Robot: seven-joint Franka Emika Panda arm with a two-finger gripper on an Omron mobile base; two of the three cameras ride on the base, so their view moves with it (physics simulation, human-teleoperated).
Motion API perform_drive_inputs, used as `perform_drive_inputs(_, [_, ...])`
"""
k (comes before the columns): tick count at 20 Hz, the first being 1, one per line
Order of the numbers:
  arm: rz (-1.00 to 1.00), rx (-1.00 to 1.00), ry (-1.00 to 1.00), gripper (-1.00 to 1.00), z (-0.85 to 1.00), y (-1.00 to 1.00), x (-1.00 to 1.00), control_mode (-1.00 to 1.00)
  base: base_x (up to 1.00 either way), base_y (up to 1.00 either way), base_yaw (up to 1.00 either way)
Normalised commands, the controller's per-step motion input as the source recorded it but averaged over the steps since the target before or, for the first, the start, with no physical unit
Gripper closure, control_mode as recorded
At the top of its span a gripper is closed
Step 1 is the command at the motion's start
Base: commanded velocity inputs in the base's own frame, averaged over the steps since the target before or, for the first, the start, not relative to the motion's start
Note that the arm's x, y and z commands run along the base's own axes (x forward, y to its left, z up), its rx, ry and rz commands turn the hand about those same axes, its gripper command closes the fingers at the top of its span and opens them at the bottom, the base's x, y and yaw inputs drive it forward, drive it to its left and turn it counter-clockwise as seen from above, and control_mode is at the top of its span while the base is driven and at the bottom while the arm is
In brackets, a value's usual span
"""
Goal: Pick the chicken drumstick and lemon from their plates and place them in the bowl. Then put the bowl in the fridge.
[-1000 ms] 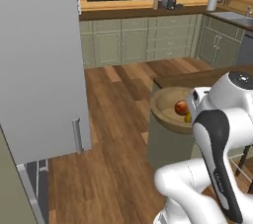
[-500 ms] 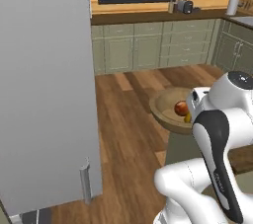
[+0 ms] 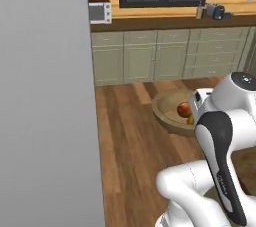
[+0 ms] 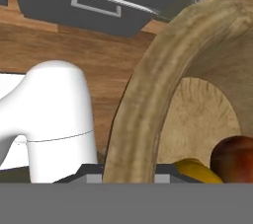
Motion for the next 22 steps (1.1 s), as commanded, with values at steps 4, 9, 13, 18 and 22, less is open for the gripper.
perform_drive_inputs(4, [0.00,0.00,0.00,1.00,0.00,0.00,0.00,1.00,0.78,-0.08,0.35])
perform_drive_inputs(9, [0.00,0.00,0.00,1.00,0.00,0.00,0.00,1.00,0.42,0.07,0.48])
perform_drive_inputs(13, [0.00,0.00,0.00,1.00,0.00,0.00,0.00,1.00,0.50,0.05,0.72])
perform_drive_inputs(18, [0.00,0.00,0.00,1.00,0.00,0.00,0.00,1.00,0.57,0.10,0.70])
perform_drive_inputs(22, [0.00,0.00,0.00,1.00,0.00,0.00,0.00,1.00,0.33,0.00,0.50])
